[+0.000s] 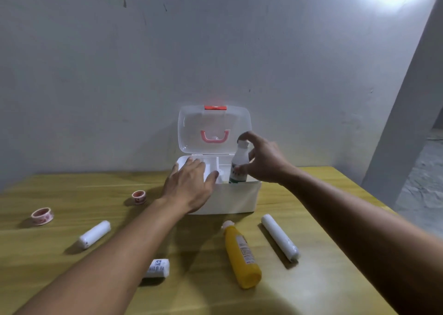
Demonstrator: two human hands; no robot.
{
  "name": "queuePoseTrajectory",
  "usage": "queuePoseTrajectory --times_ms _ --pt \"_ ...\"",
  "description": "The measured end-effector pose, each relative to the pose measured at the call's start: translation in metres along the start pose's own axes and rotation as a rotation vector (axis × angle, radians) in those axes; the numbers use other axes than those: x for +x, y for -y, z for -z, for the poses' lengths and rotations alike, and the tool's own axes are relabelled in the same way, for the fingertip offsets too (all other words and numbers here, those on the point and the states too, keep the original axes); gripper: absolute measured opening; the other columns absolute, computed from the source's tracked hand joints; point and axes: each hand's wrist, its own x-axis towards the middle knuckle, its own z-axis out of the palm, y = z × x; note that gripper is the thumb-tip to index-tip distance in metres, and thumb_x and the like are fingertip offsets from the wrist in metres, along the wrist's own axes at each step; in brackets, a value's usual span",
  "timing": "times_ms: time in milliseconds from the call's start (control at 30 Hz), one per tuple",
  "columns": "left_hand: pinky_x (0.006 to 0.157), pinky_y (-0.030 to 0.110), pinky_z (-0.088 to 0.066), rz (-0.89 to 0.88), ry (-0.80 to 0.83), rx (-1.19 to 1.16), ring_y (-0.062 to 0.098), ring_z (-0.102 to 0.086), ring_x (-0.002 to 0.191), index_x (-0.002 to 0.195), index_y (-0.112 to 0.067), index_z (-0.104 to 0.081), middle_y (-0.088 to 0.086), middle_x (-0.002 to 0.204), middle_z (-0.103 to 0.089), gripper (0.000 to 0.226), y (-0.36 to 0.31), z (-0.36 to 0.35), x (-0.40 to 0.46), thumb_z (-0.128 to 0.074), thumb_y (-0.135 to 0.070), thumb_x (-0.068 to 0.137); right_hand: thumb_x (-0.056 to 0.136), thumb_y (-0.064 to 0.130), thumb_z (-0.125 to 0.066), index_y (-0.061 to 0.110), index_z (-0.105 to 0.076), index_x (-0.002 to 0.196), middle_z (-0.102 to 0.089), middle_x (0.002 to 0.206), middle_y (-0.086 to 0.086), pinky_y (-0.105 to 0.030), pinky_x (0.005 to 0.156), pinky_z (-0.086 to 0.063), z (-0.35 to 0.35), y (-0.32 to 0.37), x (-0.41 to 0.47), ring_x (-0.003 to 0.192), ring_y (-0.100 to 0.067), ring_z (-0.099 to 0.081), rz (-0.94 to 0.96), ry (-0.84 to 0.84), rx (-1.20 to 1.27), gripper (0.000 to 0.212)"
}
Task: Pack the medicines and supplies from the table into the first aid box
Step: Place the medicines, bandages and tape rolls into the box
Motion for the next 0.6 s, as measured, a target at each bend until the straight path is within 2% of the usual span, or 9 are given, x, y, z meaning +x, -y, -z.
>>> queuePoseTrajectory --times_ms 133,233,300,367,400,433,533,600 --pt "0.117 0.046 -0.017 -0.041 -0.025 0.003 0.025 -0.027 0.143 0.112 -0.009 -0.055 0.008 0.137 -0.052 0.051 0.003 -0.007 -0.007 -0.032 -0.051 0.094 0.07 0.022 -0.082 0.027 -0.048 0.12 -0.066 0.093 -0.008 -0.038 0.072 -0.058 -0.016 -0.007 0.0 0.084 -0.025 -0.066 -0.009 0.06 -0.043 0.061" --pt "0.117 0.046 -0.019 -0.095 -0.123 -0.073 0.026 -0.031 0.142 0.111 -0.007 -0.062 0.009 0.133 -0.057 0.049 0.007 -0.009 -0.012 -0.043 -0.047 0.091 0.076 0.024 -0.078 0.027 -0.052 0.116 -0.064 0.103 -0.008 -0.038 0.077 -0.057 -0.021 -0.008 0.003 0.089 -0.028 -0.064 -0.02 0.051 -0.034 0.048" --pt "0.109 0.05 -0.034 -0.166 -0.252 -0.136 0.031 -0.05 0.129 0.097 -0.006 -0.071 0.01 0.112 -0.07 0.037 0.01 -0.012 -0.018 -0.061 -0.038 0.082 0.079 0.023 -0.076 0.027 -0.054 0.114 -0.064 0.106 -0.009 -0.04 0.081 -0.058 -0.021 -0.008 0.006 0.092 -0.029 -0.064 -0.03 0.054 -0.021 0.042" --pt "0.092 0.049 -0.052 -0.196 -0.362 -0.185 0.032 -0.068 0.102 0.085 -0.007 -0.076 0.008 0.091 -0.075 0.02 0.014 -0.016 -0.026 -0.076 -0.022 0.073 0.081 0.024 -0.074 0.027 -0.056 0.113 -0.065 0.108 -0.012 -0.044 0.084 -0.058 -0.02 -0.009 0.008 0.092 -0.03 -0.065 -0.035 0.064 -0.008 0.038" --pt "0.085 0.047 -0.056 -0.198 -0.383 -0.206 0.03 -0.07 0.089 0.084 -0.007 -0.076 0.007 0.086 -0.075 0.016 0.015 -0.017 -0.029 -0.079 -0.018 0.072 0.082 0.024 -0.073 0.027 -0.056 0.113 -0.065 0.107 -0.013 -0.046 0.083 -0.058 -0.019 -0.008 0.009 0.091 -0.03 -0.066 -0.033 0.066 -0.003 0.036" --pt "0.084 0.047 -0.056 -0.197 -0.395 -0.23 0.028 -0.07 0.08 0.086 -0.008 -0.077 0.007 0.083 -0.075 0.016 0.016 -0.018 -0.032 -0.079 -0.016 0.072 0.083 0.025 -0.072 0.027 -0.057 0.113 -0.066 0.106 -0.013 -0.046 0.08 -0.059 -0.019 -0.007 0.009 0.087 -0.03 -0.067 -0.031 0.066 -0.003 0.034" --pt "0.102 0.049 -0.046 -0.163 -0.432 -0.296 0.027 -0.071 0.07 0.093 -0.005 -0.076 0.013 0.084 -0.077 0.022 0.014 -0.02 -0.035 -0.08 -0.011 0.072 0.083 0.026 -0.071 0.025 -0.06 0.111 -0.067 0.099 -0.014 -0.046 0.072 -0.061 -0.02 -0.003 0.012 0.076 -0.026 -0.071 -0.028 0.061 -0.009 0.03" --pt "0.107 0.043 -0.039 -0.127 -0.446 -0.329 0.029 -0.072 0.071 0.094 -0.005 -0.075 0.015 0.087 -0.077 0.023 0.01 -0.018 -0.035 -0.079 -0.01 0.073 0.084 0.024 -0.071 0.021 -0.062 0.111 -0.068 0.099 -0.014 -0.047 0.073 -0.06 -0.019 0.0 0.013 0.077 -0.027 -0.071 -0.023 0.063 -0.037 0.028"
